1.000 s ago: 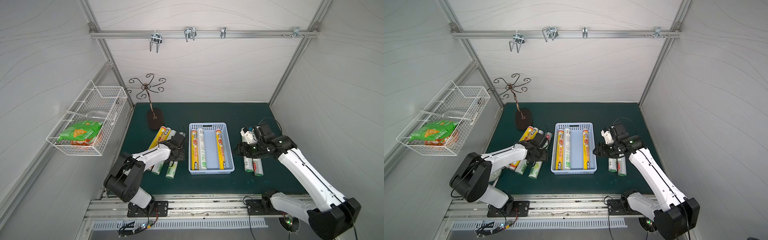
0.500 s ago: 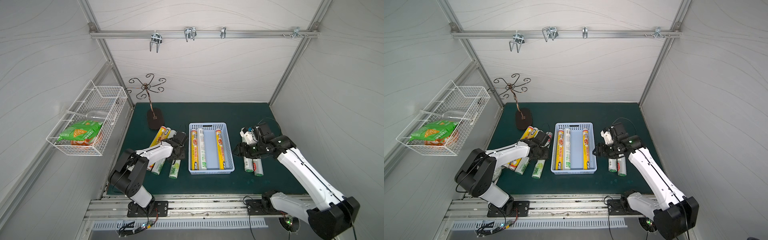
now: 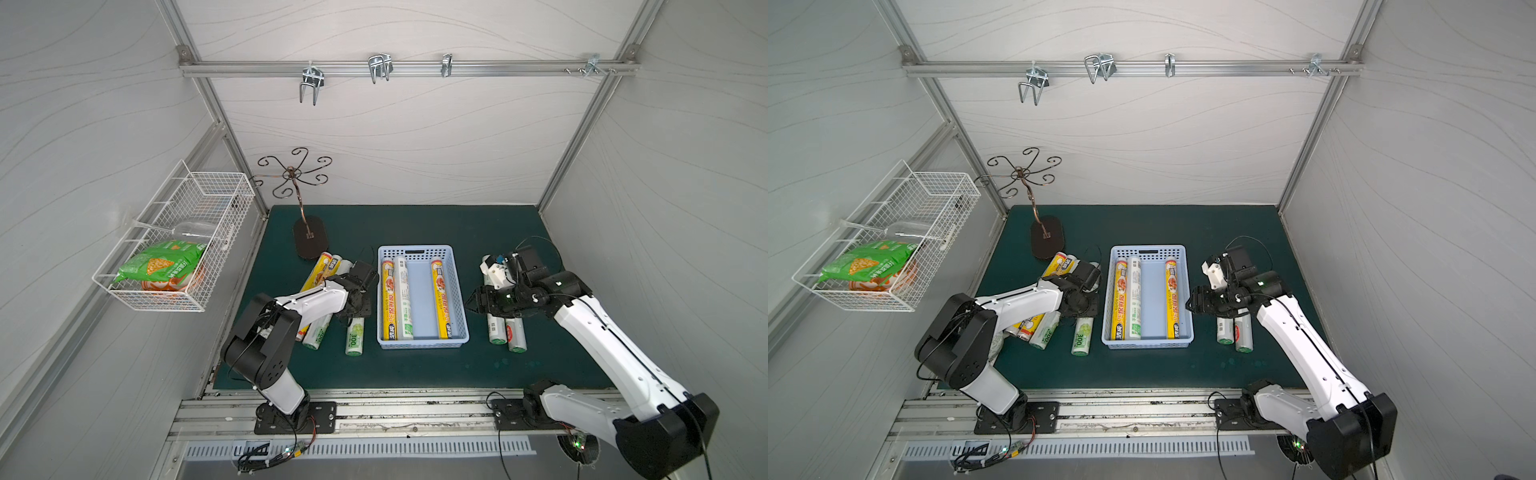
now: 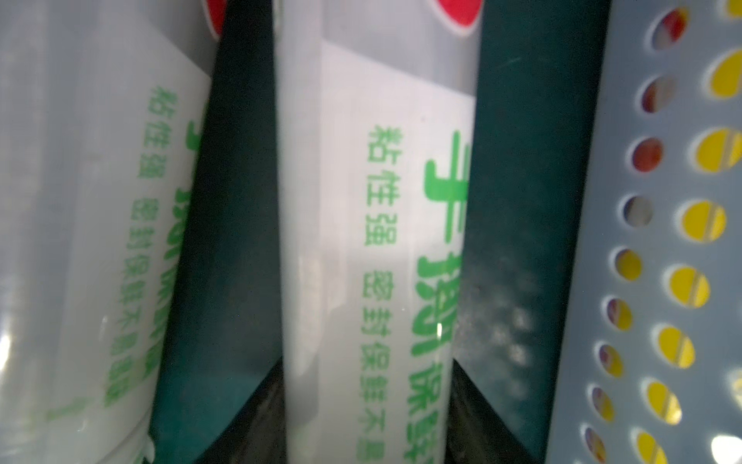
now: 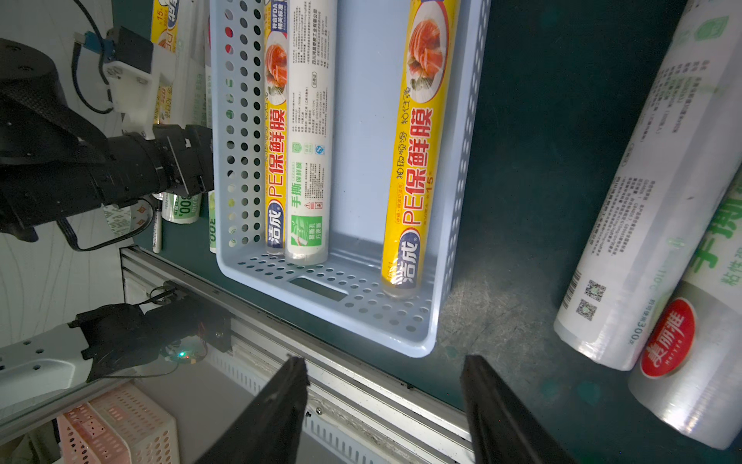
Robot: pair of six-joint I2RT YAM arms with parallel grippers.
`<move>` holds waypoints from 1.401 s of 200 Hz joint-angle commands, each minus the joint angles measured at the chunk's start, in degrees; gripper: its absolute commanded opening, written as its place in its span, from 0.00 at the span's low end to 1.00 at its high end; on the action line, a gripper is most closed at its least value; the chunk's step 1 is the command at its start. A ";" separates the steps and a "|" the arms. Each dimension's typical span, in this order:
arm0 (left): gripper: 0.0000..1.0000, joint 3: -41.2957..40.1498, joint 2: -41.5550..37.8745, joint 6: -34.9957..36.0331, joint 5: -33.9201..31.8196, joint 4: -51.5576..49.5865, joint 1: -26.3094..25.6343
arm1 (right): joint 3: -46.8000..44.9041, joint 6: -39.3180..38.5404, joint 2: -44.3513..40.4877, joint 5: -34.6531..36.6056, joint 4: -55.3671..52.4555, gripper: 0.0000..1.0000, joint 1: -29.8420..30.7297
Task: Put the plastic wrap into the basket
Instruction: Pick up the plastic wrap from the center of the board, then place the plastic wrap in the basket.
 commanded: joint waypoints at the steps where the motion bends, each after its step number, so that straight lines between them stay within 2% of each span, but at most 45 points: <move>1: 0.42 1.30 0.73 -0.17 2.12 3.10 0.16 | -0.83 -0.87 -0.31 -0.98 0.18 0.66 -0.48; 44: 0.34 1.68 -3.88 -0.66 3.75 2.22 0.10 | -0.83 -0.89 -0.56 -1.15 0.10 0.66 -0.65; 72: 0.30 3.59 -8.01 -1.05 2.76 -1.72 0.11 | -1.01 -0.94 -0.75 -1.15 0.04 0.66 -0.83; 135: 0.30 9.77 -16.44 -3.31 1.58 -10.16 -0.07 | -1.01 -0.90 -1.19 -1.59 0.02 0.66 -1.22; 170: 0.29 13.16 -18.79 -6.98 1.26 -11.72 -1.51 | -1.01 -0.95 -1.36 -1.60 0.09 0.66 -1.35; 237: 0.26 20.39 -13.08 -14.74 -5.40 -8.41 -12.58 | -1.80 -1.01 -1.80 -1.50 0.59 0.66 -1.86; 280: 0.26 24.52 -5.71 -15.95 -3.92 -5.84 -14.56 | -2.32 -1.73 -2.34 -1.24 0.18 0.67 -2.41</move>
